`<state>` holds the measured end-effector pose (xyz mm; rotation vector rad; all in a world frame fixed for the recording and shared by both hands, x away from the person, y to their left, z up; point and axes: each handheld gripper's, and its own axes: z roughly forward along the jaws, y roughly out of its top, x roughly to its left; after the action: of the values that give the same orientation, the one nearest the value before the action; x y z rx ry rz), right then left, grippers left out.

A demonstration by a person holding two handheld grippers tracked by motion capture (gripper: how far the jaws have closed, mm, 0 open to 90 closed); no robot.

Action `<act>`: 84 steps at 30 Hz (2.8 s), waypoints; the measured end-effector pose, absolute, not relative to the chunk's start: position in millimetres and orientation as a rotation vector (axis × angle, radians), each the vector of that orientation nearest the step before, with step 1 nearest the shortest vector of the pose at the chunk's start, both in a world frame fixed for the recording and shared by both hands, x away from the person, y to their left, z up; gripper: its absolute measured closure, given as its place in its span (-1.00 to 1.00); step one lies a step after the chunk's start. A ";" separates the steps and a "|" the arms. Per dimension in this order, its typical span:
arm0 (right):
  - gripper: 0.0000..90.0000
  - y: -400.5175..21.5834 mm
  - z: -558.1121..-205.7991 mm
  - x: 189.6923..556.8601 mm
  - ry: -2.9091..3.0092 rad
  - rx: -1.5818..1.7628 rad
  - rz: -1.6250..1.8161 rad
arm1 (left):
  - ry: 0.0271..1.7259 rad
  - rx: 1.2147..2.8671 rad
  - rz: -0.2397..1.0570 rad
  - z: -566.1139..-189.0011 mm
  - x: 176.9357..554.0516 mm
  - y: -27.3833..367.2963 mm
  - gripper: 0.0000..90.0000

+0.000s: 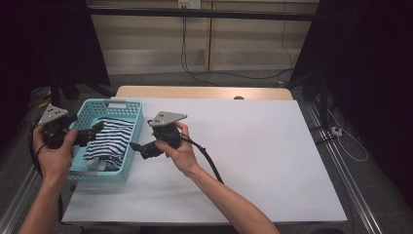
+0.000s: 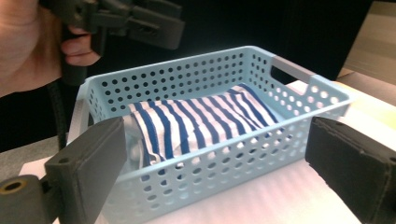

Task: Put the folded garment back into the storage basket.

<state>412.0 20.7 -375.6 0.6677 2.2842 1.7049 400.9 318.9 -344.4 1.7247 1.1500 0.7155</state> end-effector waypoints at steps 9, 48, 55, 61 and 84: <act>-0.89 -5.4 -375.9 405.1 2.249 0.700 1.719 | 1.128 1.716 0.710 -346.0 376.7 314.5 -0.90; -0.90 -145.8 -385.3 356.2 2.039 0.882 1.622 | 0.949 1.730 0.643 -348.4 330.1 220.9 -0.90; -0.90 -176.5 -393.8 346.0 1.990 0.947 1.563 | 0.912 1.756 0.639 -356.9 331.5 201.1 -0.90; -0.90 -199.6 -396.3 334.5 1.946 0.985 1.542 | 0.891 1.752 0.627 -364.9 330.7 189.8 -0.90; -0.90 -282.1 -413.7 285.9 1.836 1.157 1.435 | 0.938 1.736 0.605 -394.9 305.8 204.7 -0.90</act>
<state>285.9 -282.1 -413.7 1.1571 1.8365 1.4349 305.8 204.7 -394.9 1.7356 0.9375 0.6049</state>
